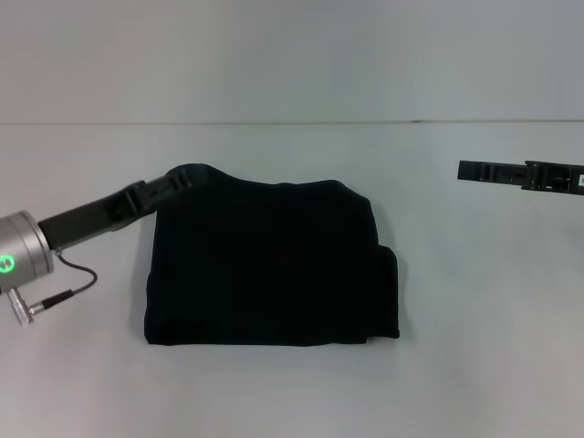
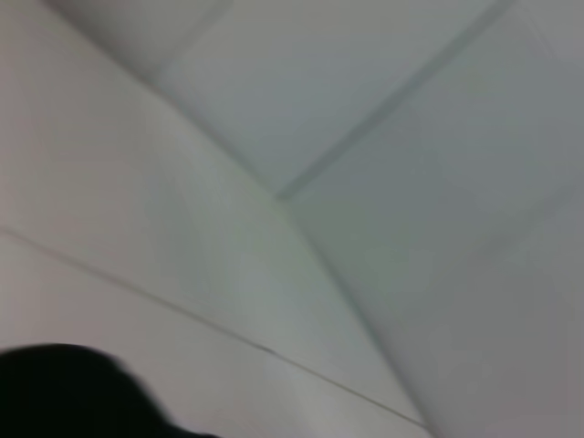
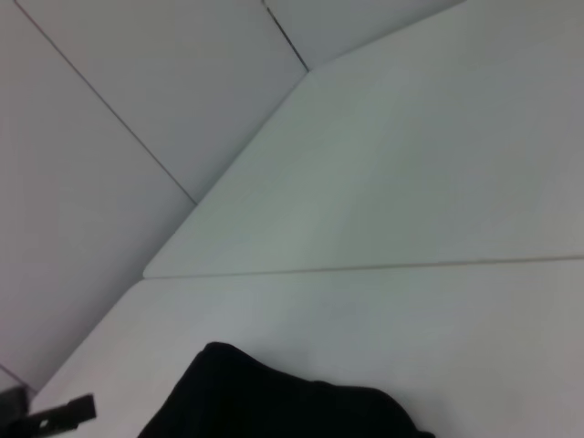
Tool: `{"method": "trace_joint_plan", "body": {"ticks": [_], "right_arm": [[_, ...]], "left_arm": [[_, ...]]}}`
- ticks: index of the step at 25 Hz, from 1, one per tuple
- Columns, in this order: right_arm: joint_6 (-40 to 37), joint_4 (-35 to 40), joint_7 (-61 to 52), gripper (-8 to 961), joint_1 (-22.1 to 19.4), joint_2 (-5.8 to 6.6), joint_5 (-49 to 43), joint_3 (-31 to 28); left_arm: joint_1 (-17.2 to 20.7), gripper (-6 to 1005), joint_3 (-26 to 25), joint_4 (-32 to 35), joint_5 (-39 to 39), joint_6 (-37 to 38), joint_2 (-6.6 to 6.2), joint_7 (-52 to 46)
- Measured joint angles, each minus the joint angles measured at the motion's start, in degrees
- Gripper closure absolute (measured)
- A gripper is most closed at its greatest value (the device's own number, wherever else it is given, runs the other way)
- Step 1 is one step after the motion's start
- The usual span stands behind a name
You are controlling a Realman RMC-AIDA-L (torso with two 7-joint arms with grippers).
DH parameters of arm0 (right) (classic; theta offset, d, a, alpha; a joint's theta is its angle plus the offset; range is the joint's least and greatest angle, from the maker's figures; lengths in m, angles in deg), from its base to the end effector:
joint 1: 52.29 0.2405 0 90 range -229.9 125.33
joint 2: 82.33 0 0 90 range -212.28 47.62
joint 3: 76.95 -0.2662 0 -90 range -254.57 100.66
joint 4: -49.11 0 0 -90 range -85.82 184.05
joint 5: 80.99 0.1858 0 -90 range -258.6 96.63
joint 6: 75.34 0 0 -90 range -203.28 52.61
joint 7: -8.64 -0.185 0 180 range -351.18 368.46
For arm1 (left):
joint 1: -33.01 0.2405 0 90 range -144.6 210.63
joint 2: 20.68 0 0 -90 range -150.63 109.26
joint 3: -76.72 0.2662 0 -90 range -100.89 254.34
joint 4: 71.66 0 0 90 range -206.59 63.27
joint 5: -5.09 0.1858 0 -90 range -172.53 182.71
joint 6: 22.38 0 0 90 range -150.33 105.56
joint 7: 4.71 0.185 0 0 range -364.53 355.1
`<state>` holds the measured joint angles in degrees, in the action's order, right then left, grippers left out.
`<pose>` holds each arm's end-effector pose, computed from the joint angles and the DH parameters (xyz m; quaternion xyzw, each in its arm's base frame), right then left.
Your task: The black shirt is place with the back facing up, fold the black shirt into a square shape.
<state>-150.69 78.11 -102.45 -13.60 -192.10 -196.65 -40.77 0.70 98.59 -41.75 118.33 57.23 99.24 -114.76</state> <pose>0.2590 0.4083 0.0135 -0.8303 0.4661 0.2414 0.1874 -0.2602 0.3689 -0.0210 -0.7360 -0.5391 -0.3767 0.1606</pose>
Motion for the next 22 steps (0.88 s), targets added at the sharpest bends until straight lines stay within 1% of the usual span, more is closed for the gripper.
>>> {"method": "trace_joint_plan", "body": {"ticks": [3,5,7,10,14,17,22], "right_arm": [[0.2,0.0,0.0,35,0.4,0.00,-1.4,0.0],[0.6,0.0,0.0,35,0.7,-0.08,-2.2,0.0],[0.8,-0.1,0.0,35,1.0,-0.24,-2.4,0.0],[2.3,-1.5,0.0,35,2.1,-0.79,-2.4,0.2],[9.6,-7.0,-0.6,35,5.6,-2.13,-2.5,2.4],[16.3,-10.9,-2.4,36,8.5,-3.57,-2.5,3.2],[23.4,-13.9,-5.3,38,12.0,-6.58,-2.4,3.7]], "left_arm": [[-1.0,47,0.1,0.5,1.6,-6.1,-0.45,-3.9],[-2.0,47,0.2,0.6,3.0,-8.5,-0.86,-5.2],[-2.7,47,0.2,0.6,3.9,-9.1,-1.20,-5.8],[-3.0,47,0.2,0.8,4.0,-8.3,-1.34,-5.9],[-3.0,47,0.2,1.1,4.0,-7.1,-1.43,-5.1],[-2.6,47,0.1,1.8,4.0,-4.2,-1.52,-2.5],[-1.9,48,-0.1,3.0,4.0,2.8,-1.68,6.0]]}}
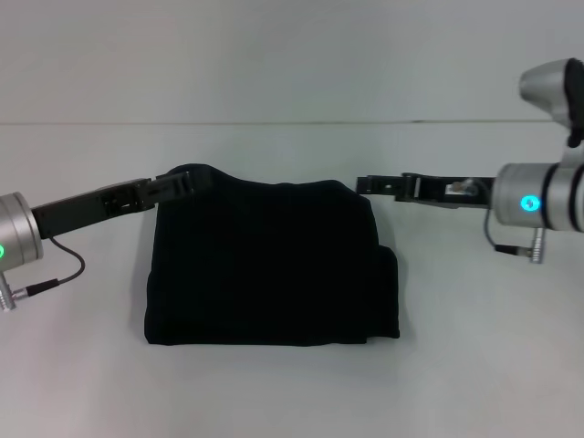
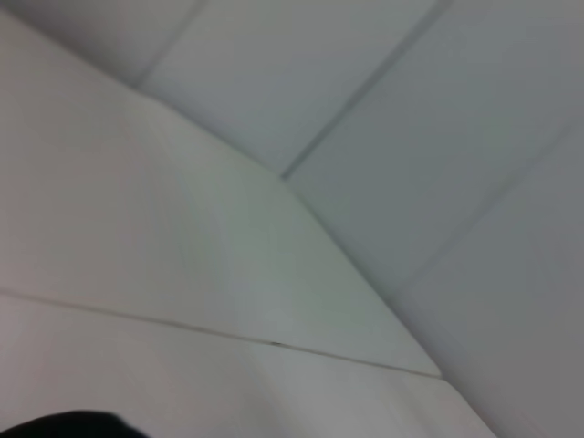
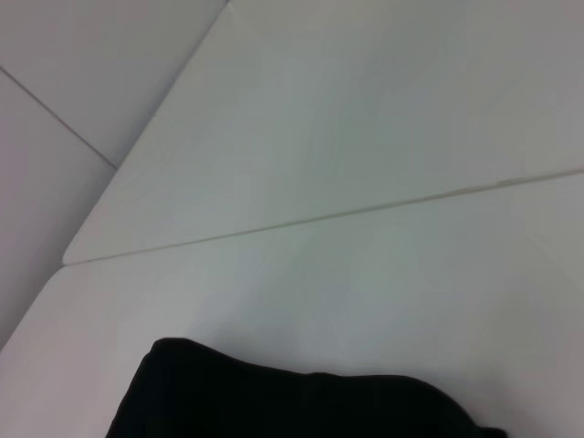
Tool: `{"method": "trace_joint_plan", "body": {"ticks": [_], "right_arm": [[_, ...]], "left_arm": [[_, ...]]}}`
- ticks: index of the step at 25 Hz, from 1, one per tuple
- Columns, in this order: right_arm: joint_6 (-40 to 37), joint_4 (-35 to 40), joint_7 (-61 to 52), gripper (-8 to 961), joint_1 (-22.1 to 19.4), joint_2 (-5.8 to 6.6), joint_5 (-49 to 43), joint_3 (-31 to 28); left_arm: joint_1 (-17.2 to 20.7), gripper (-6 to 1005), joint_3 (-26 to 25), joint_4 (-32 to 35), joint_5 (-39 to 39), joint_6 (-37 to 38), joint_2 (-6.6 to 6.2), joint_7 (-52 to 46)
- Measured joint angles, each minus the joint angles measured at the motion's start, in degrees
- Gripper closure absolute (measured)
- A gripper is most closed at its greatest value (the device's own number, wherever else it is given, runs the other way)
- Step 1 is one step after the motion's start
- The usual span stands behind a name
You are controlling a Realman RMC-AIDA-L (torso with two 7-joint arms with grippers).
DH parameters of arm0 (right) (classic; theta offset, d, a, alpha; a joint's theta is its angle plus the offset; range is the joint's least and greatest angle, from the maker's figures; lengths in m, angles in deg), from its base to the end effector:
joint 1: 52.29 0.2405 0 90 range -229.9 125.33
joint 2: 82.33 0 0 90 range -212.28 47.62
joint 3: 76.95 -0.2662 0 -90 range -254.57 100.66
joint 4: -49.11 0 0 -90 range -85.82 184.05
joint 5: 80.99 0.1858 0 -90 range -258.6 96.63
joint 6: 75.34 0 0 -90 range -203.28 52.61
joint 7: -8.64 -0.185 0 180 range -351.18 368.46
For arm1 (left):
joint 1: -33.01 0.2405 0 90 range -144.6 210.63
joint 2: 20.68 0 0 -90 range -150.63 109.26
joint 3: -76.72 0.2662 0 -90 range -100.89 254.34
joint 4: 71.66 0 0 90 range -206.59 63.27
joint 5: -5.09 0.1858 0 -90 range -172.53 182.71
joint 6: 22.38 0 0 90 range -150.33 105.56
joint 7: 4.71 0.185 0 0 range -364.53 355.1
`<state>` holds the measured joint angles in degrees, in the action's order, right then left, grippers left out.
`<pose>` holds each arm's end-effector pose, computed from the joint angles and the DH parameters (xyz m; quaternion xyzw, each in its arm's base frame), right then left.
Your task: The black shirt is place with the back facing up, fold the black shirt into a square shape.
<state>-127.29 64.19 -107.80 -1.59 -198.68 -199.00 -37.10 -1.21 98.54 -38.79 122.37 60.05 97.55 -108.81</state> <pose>0.2226 0.4399 -0.0797 -0.7975 0.5335 0.1937 0.2044 -0.2537 0.3751 -0.0083 -0.8003 -0.4638 -0.3368 0.1761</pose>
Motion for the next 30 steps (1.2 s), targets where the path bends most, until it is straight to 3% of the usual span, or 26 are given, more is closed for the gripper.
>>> {"method": "trace_joint_plan", "body": {"ticks": [3,7,18,30], "right_arm": [[3.1,-0.3,-1.5,38,0.9,-2.16,0.2,0.0],[6.1,-1.7,-2.0,38,1.5,-3.71,0.3,0.0],[8.6,-5.4,4.2,37,2.3,-4.15,6.5,0.0],[8.2,-5.2,4.4,37,2.6,-3.92,6.5,0.6]], "left_arm": [[0.2,48,-0.1,0.1,0.0,1.2,-0.01,1.9],[0.3,48,-0.1,0.4,0.0,1.4,-0.09,2.8],[0.5,48,0.3,0.5,0.0,1.0,-0.08,3.7],[0.5,48,0.2,0.3,-0.1,1.0,0.22,3.7]]}}
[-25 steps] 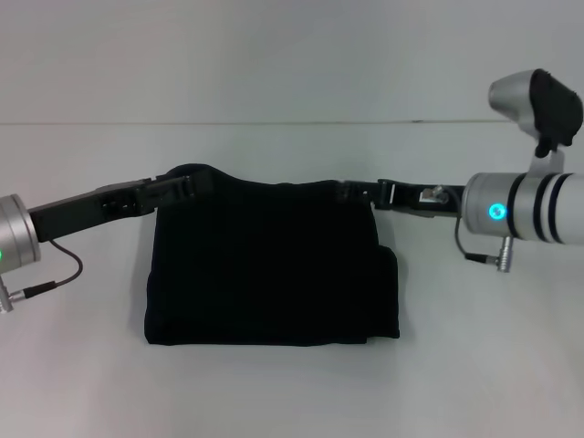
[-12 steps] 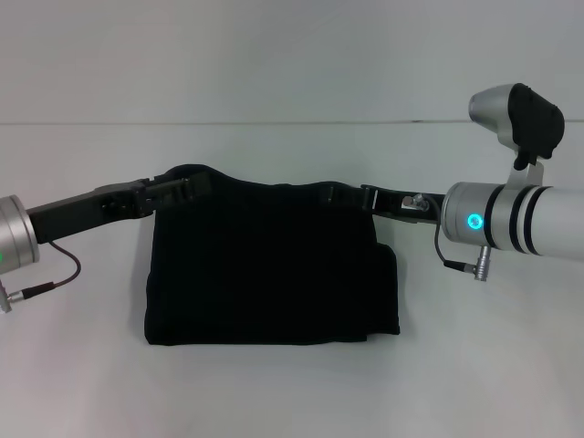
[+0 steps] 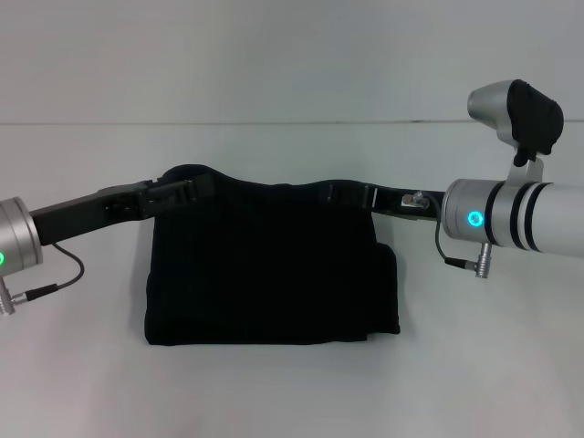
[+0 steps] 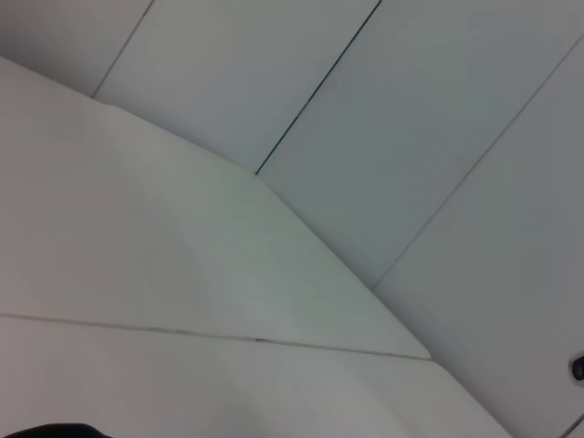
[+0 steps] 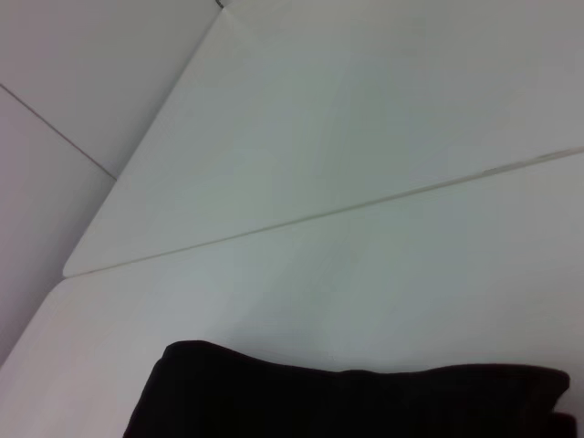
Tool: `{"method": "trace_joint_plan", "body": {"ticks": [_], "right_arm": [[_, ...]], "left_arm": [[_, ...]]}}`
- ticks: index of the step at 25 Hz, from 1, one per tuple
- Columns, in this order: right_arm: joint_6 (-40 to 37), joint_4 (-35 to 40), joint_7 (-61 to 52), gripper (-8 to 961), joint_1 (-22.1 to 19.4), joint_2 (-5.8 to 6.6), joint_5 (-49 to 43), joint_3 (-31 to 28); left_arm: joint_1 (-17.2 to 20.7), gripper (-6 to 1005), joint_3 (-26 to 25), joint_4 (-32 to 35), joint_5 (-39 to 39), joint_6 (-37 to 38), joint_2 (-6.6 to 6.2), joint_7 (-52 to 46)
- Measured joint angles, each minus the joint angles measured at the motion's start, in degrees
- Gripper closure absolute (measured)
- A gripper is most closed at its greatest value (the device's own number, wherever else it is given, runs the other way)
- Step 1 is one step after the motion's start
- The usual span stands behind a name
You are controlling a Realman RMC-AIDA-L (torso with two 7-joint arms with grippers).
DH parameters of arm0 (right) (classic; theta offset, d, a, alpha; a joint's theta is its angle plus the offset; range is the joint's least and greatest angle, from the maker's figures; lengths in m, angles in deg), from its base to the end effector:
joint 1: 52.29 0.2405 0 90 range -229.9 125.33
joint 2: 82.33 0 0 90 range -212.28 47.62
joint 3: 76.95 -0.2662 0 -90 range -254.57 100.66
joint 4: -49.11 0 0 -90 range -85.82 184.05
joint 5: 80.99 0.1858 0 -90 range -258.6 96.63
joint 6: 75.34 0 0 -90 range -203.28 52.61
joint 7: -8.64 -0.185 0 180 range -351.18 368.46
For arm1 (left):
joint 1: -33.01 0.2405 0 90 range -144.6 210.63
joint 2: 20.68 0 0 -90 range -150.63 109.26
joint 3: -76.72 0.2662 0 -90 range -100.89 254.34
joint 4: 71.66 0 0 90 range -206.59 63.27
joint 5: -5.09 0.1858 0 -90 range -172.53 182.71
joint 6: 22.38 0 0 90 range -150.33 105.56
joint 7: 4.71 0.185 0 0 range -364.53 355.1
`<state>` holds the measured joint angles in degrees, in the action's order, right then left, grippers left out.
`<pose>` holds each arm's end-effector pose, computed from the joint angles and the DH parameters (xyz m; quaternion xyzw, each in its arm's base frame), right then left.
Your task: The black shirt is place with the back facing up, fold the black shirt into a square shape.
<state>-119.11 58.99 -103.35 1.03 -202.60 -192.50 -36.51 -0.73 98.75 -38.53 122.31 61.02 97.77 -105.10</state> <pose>0.2054 0.4368 -0.1174 -0.7822 0.5479 0.2076 0.2120 -0.2534 0.3707 -0.0098 -0.8160 -0.4374 -0.3322 0.1801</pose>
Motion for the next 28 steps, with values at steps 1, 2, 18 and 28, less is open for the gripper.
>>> {"method": "trace_joint_plan", "body": {"ticks": [1,2,18,28], "right_arm": [[0.1,0.1,0.0,37,0.0,0.01,0.0,0.2],[0.2,0.2,0.0,38,-0.1,0.04,0.0,0.3],[-10.1,8.6,1.8,71,-5.6,0.65,0.9,0.3],[-10.5,7.7,4.7,374,-5.4,0.28,1.1,0.3]], "left_arm": [[0.0,48,0.0,0.0,0.0,0.0,0.04,0.0],[0.0,48,0.0,0.0,0.0,0.0,0.07,0.0],[0.5,49,-0.3,0.0,-0.1,-1.0,0.11,0.0],[0.3,49,3.1,-0.1,1.6,0.4,0.31,2.6]]}}
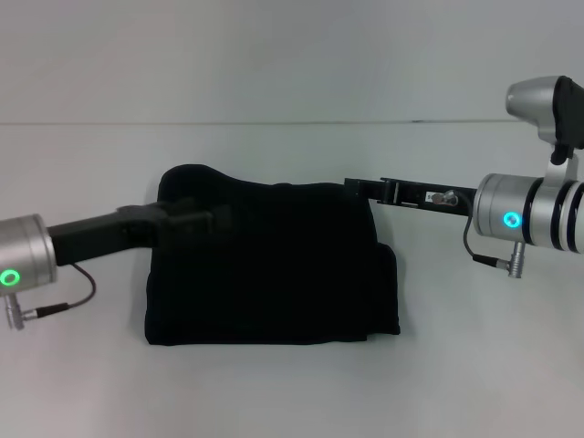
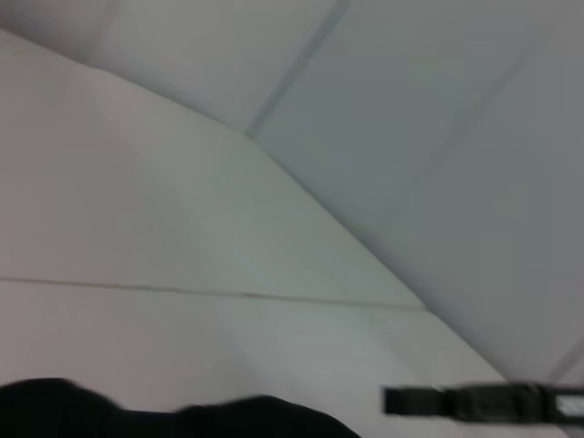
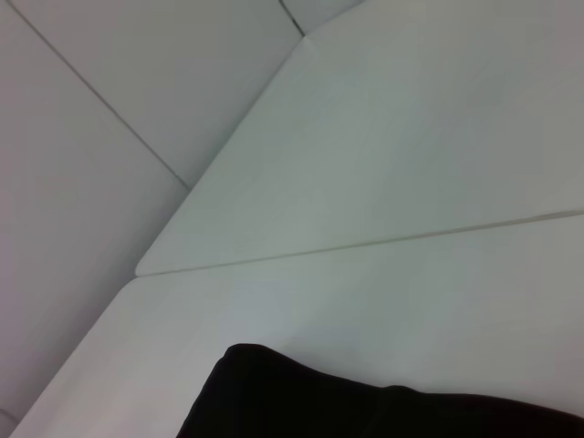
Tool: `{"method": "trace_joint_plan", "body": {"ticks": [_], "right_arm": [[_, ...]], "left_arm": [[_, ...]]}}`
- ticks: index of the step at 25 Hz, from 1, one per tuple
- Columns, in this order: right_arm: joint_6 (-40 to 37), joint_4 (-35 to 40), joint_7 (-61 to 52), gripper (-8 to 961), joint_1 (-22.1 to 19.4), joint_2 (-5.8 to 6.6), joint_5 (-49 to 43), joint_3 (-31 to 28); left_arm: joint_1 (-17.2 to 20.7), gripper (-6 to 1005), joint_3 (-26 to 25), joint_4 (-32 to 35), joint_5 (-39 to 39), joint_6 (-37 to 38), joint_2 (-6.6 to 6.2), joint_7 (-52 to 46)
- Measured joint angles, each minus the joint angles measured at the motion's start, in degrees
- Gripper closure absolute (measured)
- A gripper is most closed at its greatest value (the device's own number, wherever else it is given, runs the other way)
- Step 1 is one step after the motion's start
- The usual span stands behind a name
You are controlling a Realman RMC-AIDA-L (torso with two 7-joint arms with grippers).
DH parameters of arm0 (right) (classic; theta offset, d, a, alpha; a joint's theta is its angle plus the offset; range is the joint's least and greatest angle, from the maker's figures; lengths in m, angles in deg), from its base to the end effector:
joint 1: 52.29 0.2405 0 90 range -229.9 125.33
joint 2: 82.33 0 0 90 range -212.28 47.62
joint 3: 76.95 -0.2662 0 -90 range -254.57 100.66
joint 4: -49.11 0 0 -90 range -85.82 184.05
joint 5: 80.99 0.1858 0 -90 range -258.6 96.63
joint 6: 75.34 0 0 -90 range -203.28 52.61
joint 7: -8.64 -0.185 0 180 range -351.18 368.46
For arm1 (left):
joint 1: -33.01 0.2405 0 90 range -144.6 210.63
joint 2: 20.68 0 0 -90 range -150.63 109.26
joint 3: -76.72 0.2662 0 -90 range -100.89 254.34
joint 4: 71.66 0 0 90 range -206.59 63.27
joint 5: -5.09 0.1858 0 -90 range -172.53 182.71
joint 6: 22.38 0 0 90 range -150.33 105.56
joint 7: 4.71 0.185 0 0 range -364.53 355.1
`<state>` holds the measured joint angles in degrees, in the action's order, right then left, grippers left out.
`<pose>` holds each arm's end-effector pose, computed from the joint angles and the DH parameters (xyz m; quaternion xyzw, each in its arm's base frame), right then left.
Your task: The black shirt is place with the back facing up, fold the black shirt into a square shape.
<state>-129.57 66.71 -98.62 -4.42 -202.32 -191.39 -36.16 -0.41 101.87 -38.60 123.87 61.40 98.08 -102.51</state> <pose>0.2078 0.4265 -0.0945 -0.8127 0.4957 0.2390 0.1914 -0.2534 0.3614 -0.0237 -0.8423 -0.4162 -0.3007 0.1641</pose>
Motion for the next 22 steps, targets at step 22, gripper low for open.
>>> {"method": "trace_joint_plan", "body": {"ticks": [22], "right_arm": [[0.4,0.2,0.5,659,0.1,0.11,0.1,-0.3]], "left_arm": [[-0.3,49,7.1,-9.1,-9.0,-21.2,5.47,47.0]]}}
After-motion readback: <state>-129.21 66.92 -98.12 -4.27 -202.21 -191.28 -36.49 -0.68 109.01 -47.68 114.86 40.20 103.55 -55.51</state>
